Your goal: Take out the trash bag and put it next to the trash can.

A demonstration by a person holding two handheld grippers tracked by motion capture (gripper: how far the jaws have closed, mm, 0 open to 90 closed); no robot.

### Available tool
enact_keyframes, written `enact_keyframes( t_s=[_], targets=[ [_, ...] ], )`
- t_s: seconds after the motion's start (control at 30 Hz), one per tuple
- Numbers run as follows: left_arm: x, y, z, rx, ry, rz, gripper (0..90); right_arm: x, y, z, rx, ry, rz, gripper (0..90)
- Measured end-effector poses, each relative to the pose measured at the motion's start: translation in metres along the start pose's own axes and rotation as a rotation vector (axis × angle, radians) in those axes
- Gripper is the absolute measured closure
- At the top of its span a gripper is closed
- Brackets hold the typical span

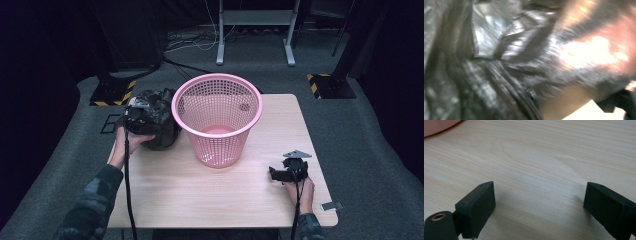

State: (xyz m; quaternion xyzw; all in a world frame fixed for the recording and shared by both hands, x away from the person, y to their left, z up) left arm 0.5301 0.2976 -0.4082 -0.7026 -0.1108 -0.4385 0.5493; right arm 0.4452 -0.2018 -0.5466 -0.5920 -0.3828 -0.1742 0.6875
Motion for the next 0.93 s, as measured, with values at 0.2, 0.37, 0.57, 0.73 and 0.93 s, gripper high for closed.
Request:
enact_keyframes(
  t_s=[0.2,0.37,0.57,0.73,0.93],
  targets=[
    [-0.026,-0.031,-0.03,0.039,0.1,-0.037,0.7,0.0,0.0,0.0,-0.002,0.001,-0.005,8.8],
    [-0.062,-0.049,-0.049,0.061,0.154,-0.08,0.0,-0.001,0.0,0.0,-0.004,0.001,-0.01,8.8],
    [-0.126,-0.06,-0.069,0.081,0.183,-0.104,0.0,-0.001,0.0,0.0,-0.008,0.005,-0.011,8.9],
    [-0.171,-0.054,-0.075,0.063,0.166,-0.081,0.0,-0.001,0.0,0.0,-0.01,0.007,-0.013,8.9],
    [-0.206,-0.032,-0.071,0.052,0.111,-0.025,0.0,-0.001,0.0,0.0,-0.012,0.01,-0.015,8.9]
  ],
)
Point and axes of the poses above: each handheld gripper's, and its own axes: y roughly forward along the jaws, x roughly out of its top, z roughly to its left, the point moved 3 cm from there along y, roughly forward along the jaws, and after that the axes turned 1 degree about -z, right-handed, at the moved point
